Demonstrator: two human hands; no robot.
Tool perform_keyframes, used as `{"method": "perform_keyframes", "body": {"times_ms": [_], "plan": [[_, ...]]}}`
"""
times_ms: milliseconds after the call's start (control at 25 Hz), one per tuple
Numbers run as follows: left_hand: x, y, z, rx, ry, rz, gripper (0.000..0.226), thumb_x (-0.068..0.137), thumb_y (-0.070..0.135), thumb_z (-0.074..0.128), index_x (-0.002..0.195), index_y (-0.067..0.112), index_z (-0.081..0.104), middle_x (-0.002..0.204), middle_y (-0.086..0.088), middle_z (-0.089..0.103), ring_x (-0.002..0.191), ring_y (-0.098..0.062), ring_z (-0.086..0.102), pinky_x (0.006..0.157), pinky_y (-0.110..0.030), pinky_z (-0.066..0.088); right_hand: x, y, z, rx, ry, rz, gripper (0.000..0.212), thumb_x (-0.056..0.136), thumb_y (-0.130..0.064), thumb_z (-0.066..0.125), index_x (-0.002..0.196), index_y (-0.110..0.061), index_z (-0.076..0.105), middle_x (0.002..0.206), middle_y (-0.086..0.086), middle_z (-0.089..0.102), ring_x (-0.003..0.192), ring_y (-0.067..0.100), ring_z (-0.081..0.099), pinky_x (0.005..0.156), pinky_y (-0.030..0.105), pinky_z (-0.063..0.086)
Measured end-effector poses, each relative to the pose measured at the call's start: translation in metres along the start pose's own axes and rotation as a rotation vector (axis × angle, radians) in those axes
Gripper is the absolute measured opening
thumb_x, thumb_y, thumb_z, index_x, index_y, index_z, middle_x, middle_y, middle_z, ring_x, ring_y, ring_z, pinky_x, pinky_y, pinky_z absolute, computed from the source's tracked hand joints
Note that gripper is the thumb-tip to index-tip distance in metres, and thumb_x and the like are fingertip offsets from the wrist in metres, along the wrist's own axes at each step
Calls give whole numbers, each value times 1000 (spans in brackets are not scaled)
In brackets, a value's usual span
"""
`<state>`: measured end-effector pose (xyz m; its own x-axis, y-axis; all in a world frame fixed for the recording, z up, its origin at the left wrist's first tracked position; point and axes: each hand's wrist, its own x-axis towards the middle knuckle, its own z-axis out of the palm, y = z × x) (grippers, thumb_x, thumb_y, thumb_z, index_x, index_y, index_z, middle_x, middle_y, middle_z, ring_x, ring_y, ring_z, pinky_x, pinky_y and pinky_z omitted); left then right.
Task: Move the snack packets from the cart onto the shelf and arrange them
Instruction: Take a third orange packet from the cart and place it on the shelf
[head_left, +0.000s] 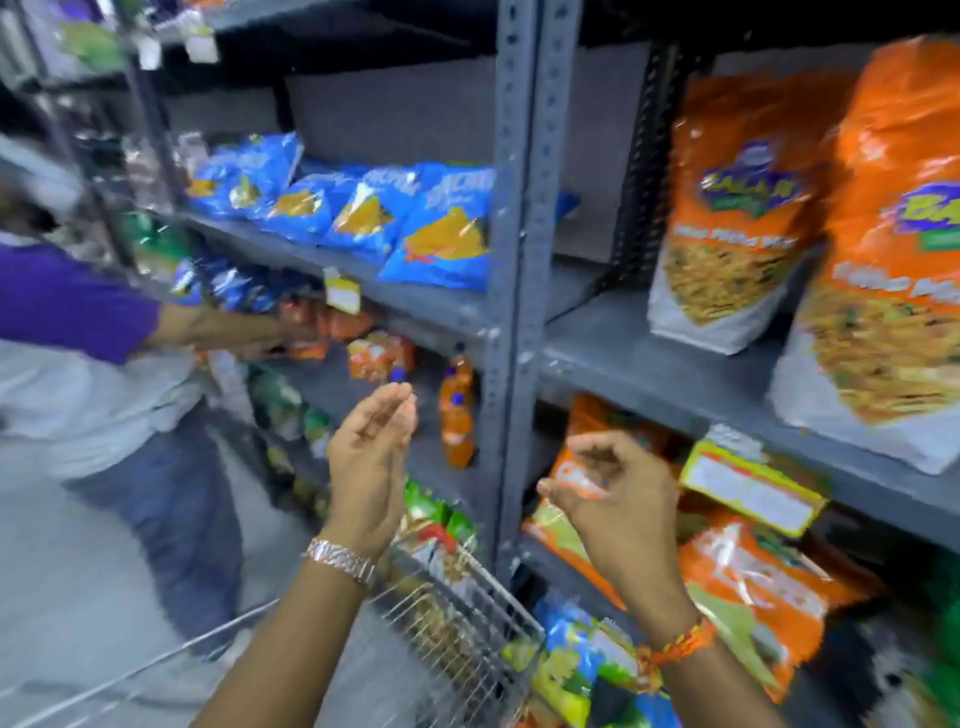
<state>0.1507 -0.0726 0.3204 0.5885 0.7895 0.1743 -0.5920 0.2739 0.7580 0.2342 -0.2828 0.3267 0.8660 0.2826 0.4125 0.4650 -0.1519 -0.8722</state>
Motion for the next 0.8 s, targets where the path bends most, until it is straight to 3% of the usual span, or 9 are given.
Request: {"method": "perform_keyframes", "body": {"times_ms": [80, 200, 320, 400, 520, 600, 680, 760, 800], "plan": [[0, -14, -54, 111, 144, -88, 22, 95, -2, 58, 114, 6, 66, 107, -5, 70, 100, -13, 65, 94, -23, 52, -11, 35, 43, 4, -292, 140, 49, 54, -11, 95, 91, -25, 66, 92, -8, 70, 83, 9, 66, 75, 18, 53], [-17, -36, -153, 271, 419, -317, 18, 97, 9, 56, 111, 3, 66, 83, 0, 56, 76, -11, 53, 63, -21, 43, -47, 89, 113, -101, -678, 243, 48, 58, 2, 91, 100, -4, 68, 90, 4, 66, 83, 15, 62, 63, 2, 45], [-50, -62, -251, 393, 643, -527, 7, 84, 23, 64, 85, 17, 60, 73, 2, 45, 59, -9, 42, 50, -19, 34, -96, 146, 176, -262, -996, 310, 54, 60, -5, 91, 108, 0, 66, 98, 9, 66, 91, 21, 63, 66, 13, 53], [-74, -80, -303, 459, 757, -644, 13, 81, 25, 67, 84, 16, 59, 72, 0, 47, 48, -7, 44, 49, -22, 32, -130, 179, 215, -367, -1211, 353, 65, 61, -17, 93, 116, -3, 63, 112, 10, 64, 102, 24, 63, 85, 33, 57], [-98, -100, -348, 542, 906, -725, 18, 84, 18, 69, 94, 4, 63, 66, -5, 46, 55, -16, 43, 50, -22, 32, -171, 218, 259, -441, -1414, 431, 57, 70, -15, 88, 119, 0, 62, 118, 14, 63, 113, 31, 61, 97, 42, 53], [-113, -131, -389, 497, 839, -843, 24, 79, 23, 70, 92, 4, 65, 80, -14, 61, 70, -25, 54, 60, -26, 50, -199, 247, 290, -480, -1509, 500, 25, 76, -10, 82, 93, -1, 64, 95, 15, 61, 99, 35, 64, 97, 44, 53], [-130, -166, -427, 394, 828, -961, 28, 69, 26, 69, 91, 8, 67, 90, -18, 67, 68, -29, 63, 68, -36, 58, -223, 273, 310, -559, -1578, 516, 31, 84, -4, 71, 67, -11, 46, 73, 9, 45, 74, 32, 54, 97, 46, 51], [-142, -195, -452, 319, 860, -986, 26, 64, 27, 68, 87, 15, 66, 78, -10, 65, 57, -24, 61, 65, -36, 59, -250, 295, 328, -683, -1639, 432, 26, 89, -9, 63, 70, -14, 45, 74, 7, 44, 73, 27, 48, 82, 41, 48], [-143, -196, -449, 325, 857, -1017, 41, 55, 30, 68, 94, 15, 67, 83, -8, 64, 62, -24, 61, 76, -41, 57, -262, 300, 334, -761, -1654, 353, 16, 89, -14, 62, 78, -15, 50, 79, 7, 48, 78, 28, 51, 76, 37, 46]]}}
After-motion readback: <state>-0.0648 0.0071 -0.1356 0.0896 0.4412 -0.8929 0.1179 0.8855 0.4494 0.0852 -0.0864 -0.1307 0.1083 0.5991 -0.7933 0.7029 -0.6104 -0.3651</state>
